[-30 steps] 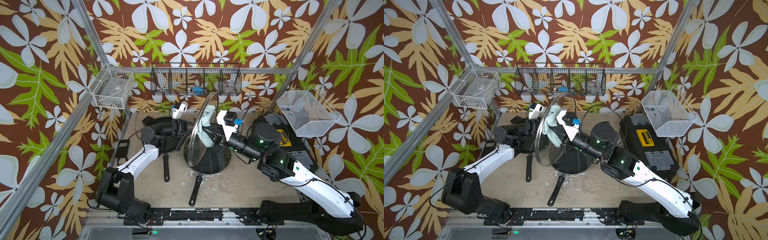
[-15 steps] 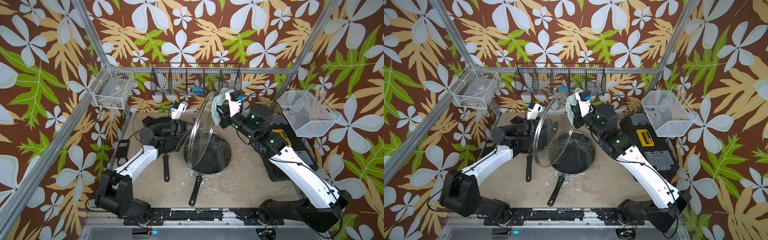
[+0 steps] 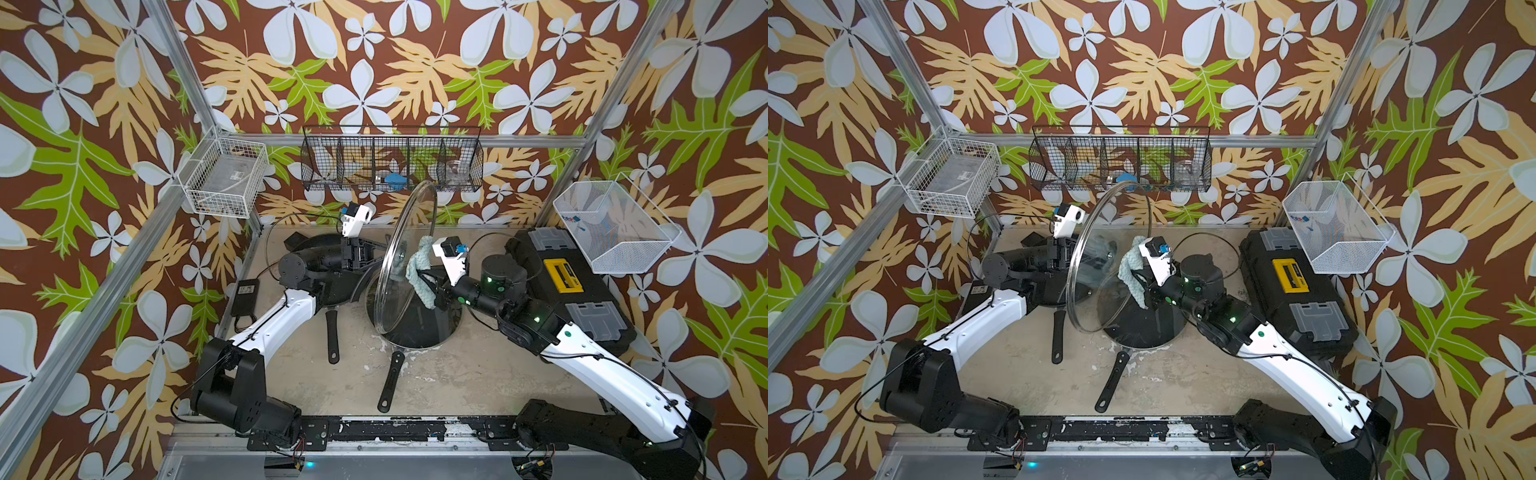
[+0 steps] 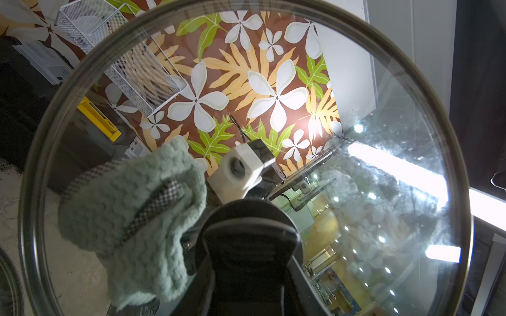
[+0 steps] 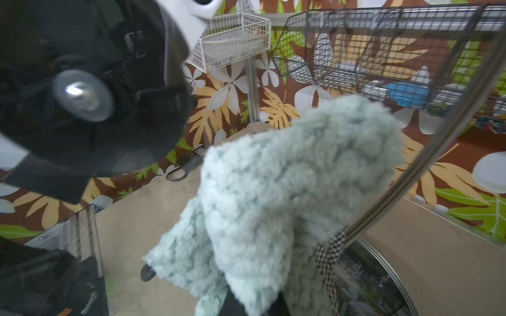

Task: Wipe the pot lid with a cloth
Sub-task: Wipe the pot lid.

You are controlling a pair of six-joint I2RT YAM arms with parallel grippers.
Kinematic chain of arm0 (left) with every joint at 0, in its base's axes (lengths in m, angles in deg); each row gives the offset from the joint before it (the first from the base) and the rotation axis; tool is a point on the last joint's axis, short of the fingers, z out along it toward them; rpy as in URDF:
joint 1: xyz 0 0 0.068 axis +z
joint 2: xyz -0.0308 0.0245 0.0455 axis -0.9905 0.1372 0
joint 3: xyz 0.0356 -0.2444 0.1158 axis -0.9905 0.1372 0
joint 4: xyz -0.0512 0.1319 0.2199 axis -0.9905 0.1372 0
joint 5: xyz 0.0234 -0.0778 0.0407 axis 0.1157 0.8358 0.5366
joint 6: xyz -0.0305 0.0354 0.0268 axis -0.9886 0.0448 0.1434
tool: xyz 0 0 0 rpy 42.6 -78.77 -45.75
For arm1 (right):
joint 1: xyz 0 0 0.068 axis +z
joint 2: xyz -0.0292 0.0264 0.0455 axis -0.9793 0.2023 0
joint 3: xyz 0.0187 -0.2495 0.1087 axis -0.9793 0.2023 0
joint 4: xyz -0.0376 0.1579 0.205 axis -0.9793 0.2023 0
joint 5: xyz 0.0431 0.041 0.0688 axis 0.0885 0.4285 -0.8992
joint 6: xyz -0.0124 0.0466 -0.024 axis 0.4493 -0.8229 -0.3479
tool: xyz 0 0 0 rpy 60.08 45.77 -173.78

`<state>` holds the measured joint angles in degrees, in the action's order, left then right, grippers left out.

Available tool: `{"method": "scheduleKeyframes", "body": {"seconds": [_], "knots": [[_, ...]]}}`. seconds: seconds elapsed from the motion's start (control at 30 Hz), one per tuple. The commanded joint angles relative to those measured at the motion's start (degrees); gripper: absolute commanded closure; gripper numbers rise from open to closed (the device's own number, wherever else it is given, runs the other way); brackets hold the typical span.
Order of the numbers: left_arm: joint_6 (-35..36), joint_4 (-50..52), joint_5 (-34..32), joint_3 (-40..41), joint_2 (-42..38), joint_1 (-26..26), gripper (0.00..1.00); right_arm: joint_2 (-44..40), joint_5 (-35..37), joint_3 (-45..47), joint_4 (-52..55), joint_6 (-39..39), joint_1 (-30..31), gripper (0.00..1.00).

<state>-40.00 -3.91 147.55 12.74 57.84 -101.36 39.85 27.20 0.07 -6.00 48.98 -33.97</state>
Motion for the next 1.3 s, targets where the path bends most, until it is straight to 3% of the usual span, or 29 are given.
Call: {"method": "scheduleKeyframes", "body": {"seconds": [0.0, 0.3, 0.43, 0.57, 0.73, 0.9, 1.1, 1.27], "knots": [[0.12, -3.57, -5.23, -0.58, 0.16, 0.08, 1.00, -0.85, 0.88, 0.02, 0.23, 0.04, 3.72, 1.00], [0.18, -3.74, -5.44, -0.05, 1.66, 0.24, 1.00, -1.36, 3.45, -4.60, 0.44, 1.41, 16.44, 1.00], [0.05, -3.84, -5.46, -0.04, 1.66, 0.26, 1.00, -1.32, 2.18, -2.83, -1.70, 0.89, 17.68, 1.00], [-0.43, -4.32, -5.37, -0.10, 1.42, 0.26, 1.00, -2.17, 8.38, 3.69, -4.37, -0.43, 17.28, 1.00], [-1.13, -4.94, -5.09, 0.31, 1.09, 0.26, 1.00, -3.72, 9.84, 9.16, -5.96, -3.54, 12.69, 1.00], [-2.24, -6.98, -5.42, 1.87, 0.96, 0.26, 1.00, -2.65, 3.53, 8.65, -5.68, -5.03, 2.87, 1.00], [-4.52, -11.53, -5.20, 4.11, 1.22, 0.26, 1.00, 4.26, -2.43, -0.98, -4.33, -2.94, -6.88, 1.00], [-3.58, -11.50, -4.08, 4.65, 1.60, 0.26, 1.00, 9.27, -3.58, -13.51, -0.85, 1.37, -8.06, 1.00]]}}
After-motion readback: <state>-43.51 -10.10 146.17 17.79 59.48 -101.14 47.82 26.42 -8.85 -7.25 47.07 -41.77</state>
